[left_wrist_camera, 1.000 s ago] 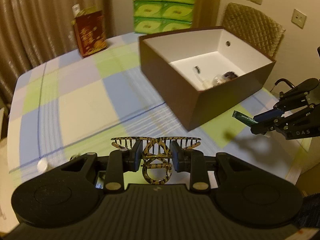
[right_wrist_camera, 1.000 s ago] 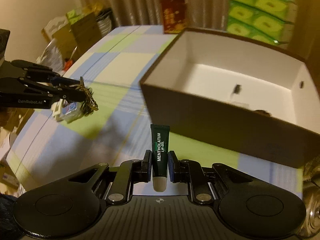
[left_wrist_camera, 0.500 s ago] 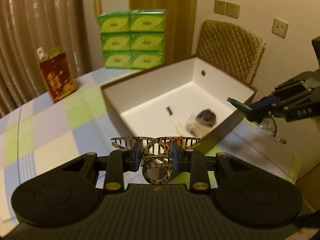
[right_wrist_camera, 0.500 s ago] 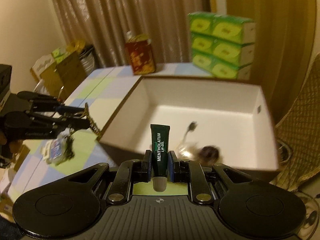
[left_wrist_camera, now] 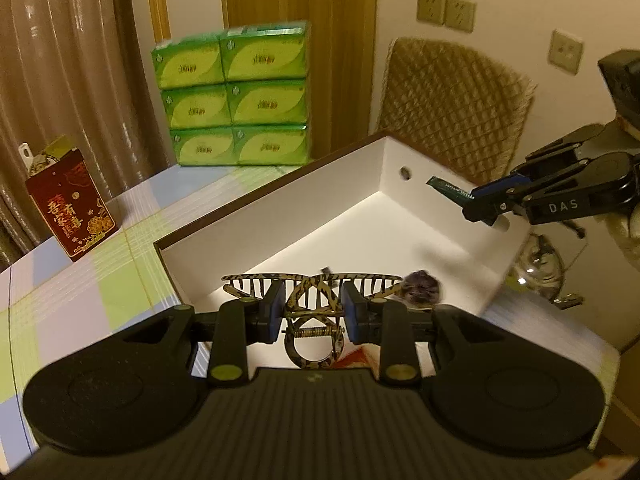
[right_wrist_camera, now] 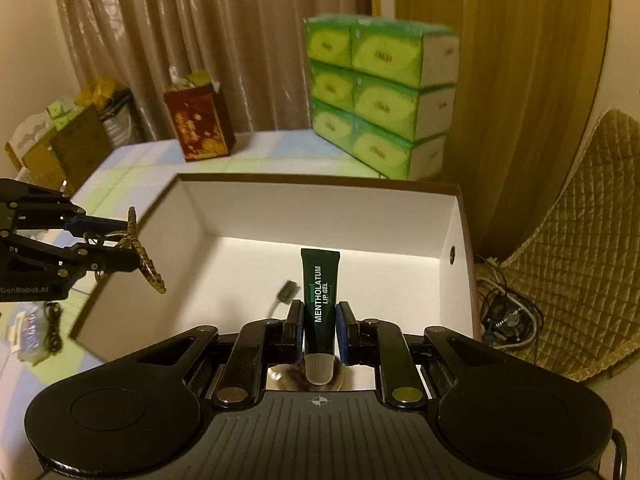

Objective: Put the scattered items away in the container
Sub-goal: 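Carry the claw clip and lip gel tube over the box with both tools, then open both grippers to drop the clip and lip gel into the box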

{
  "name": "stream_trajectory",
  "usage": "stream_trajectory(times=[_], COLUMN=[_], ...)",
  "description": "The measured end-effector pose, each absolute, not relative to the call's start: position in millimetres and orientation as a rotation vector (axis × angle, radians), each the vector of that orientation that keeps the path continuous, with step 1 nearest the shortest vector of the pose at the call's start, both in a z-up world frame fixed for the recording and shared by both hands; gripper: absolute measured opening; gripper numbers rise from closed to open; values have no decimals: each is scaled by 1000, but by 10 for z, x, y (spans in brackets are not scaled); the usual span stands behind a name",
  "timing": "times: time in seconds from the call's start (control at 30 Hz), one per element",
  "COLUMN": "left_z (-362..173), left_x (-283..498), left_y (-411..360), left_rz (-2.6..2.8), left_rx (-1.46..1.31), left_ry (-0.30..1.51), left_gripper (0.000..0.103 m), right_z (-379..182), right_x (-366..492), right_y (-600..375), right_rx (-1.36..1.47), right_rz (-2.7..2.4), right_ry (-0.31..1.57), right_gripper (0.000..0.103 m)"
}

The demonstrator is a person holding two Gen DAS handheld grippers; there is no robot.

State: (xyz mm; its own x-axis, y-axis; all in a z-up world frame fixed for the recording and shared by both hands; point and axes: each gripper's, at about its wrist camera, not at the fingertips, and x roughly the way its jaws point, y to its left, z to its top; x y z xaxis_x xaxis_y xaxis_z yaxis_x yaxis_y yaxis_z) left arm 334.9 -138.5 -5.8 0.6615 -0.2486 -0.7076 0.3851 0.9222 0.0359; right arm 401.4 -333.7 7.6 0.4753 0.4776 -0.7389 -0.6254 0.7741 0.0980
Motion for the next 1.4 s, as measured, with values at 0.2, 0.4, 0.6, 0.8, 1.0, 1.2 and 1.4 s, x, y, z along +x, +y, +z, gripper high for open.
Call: stream_trajectory(times=[0.2, 0.4, 0.6, 0.8, 1.0, 1.2, 1.4], left_z=[-344, -579, -726, -830, -846, -761, -668], left_x=[3748, 4042, 4224, 4305, 4362, 4318, 4228], left_y=[-1429, -1481, -1494, -1557, -1560, -1565, -1553], left_rz=[-326, -308, -295, -299, -269, -271, -259], left_rx=[197, 244, 279, 315, 288, 285, 253], left_ry=[861, 928, 964, 985, 997, 979, 976], left_gripper=[25, 25, 25, 25, 48, 58, 71], right_z=[-161, -361, -519, -612, -588, -530, -485], right_x=[4384, 4644, 4770, 4845, 4858, 4755, 4635], right_y=[-3199, -3047, -2963, -2921, -2919, -2908, -2961], right_rx=[-242, -313, -355, -385, -381, -403, -388], right_rz=[668, 662, 657, 636, 655, 678, 705], right_ry=[916, 955, 980, 995, 983, 934, 942], right_gripper=[13, 13, 13, 13, 14, 71, 76])
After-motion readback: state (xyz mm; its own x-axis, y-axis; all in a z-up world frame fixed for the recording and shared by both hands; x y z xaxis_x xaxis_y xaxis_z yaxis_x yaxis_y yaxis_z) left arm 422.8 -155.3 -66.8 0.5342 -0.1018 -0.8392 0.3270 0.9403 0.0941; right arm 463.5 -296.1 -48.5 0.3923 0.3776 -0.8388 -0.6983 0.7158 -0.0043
